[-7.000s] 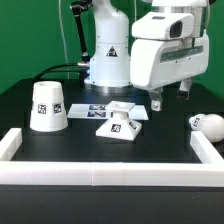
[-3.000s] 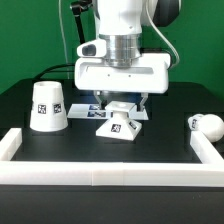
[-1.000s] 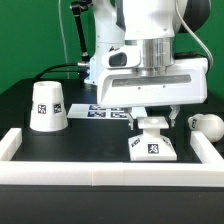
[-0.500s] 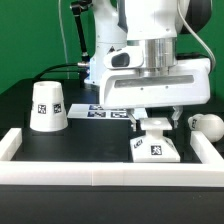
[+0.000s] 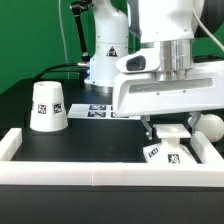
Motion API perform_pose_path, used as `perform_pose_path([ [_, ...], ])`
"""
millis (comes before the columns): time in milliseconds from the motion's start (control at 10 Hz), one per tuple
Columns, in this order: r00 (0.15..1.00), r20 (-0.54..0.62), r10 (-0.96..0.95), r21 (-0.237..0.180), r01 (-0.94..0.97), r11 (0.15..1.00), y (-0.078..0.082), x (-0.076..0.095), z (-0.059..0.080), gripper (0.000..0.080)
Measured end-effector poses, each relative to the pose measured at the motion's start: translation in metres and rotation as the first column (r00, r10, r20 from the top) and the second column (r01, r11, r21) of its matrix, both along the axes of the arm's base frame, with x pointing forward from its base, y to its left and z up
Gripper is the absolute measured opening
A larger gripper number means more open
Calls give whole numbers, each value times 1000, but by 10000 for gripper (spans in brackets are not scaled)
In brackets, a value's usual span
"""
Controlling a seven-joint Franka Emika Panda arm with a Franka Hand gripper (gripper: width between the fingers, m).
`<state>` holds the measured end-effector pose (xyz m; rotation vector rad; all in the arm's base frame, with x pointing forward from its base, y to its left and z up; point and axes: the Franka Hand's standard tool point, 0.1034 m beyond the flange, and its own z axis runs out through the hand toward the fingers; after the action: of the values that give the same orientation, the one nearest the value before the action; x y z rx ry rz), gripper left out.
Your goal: Assemble lamp
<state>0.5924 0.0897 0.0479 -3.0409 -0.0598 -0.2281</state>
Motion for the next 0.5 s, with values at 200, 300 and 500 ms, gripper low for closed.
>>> perform_pose_path([
  [200, 1000, 11, 9, 2, -9, 1000, 7, 5, 0, 537],
  [300, 1000, 22, 15, 1, -15, 1000, 10, 8, 0, 537],
  [500, 999, 30, 16, 0, -16, 1000, 10, 9, 0, 537],
])
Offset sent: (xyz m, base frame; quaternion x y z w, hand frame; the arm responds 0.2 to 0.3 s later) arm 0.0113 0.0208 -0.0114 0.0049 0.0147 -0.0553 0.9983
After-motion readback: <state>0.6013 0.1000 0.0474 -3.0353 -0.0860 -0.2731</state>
